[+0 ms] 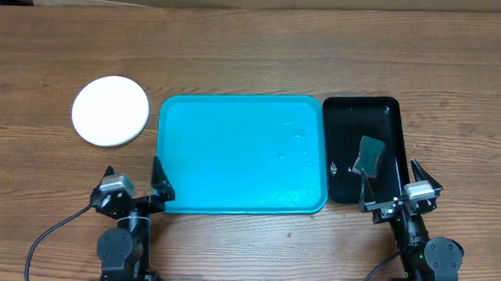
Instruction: Clean dirty plates on tray and stack at the side
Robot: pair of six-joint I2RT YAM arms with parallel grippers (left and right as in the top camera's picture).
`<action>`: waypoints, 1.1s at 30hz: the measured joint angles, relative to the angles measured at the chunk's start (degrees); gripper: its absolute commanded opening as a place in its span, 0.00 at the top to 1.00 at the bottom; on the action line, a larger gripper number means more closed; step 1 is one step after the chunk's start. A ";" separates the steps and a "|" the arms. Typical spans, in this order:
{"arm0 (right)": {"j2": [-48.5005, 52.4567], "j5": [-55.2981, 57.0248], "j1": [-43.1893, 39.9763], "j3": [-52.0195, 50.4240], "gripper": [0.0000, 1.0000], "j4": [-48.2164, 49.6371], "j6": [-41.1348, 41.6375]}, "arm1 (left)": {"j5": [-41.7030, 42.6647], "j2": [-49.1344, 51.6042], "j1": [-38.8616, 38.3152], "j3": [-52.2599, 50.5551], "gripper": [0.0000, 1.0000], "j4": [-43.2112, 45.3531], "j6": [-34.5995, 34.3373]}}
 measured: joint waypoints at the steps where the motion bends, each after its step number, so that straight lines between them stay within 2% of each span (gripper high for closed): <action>1: 0.00 0.04 0.00 0.00 0.00 0.00 -0.02 | 0.00 0.00 -0.11 0.02 0.00 0.02 1.92; 7: 0.00 0.00 0.00 0.00 0.00 0.00 -0.04 | 1.73 0.00 -0.42 0.02 0.00 -0.35 6.75; 33: 0.00 0.04 0.00 0.00 0.00 0.02 -0.04 | 4.35 0.00 -2.36 0.02 0.00 -0.52 6.75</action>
